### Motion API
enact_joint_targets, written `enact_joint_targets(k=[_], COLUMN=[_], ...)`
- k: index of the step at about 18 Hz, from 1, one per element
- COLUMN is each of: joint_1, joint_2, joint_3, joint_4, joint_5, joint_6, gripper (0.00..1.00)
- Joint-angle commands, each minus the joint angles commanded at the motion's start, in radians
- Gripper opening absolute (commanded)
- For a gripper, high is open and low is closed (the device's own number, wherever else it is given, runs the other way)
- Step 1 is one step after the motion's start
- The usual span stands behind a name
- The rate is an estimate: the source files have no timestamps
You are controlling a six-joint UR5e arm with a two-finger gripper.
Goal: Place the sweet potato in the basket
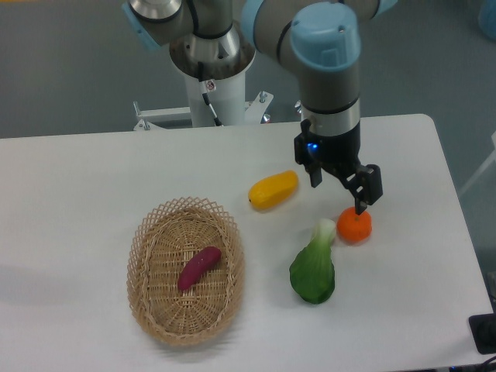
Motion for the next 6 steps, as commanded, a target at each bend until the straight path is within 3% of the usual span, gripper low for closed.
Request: enact_joint_targets(k=[6], joint_1=[0.005], joint_2=[0.006], joint_3=[0.002], joint_4=[0.003], joint_5=[-0.003], joint_6=[0.0], gripper=[1.0])
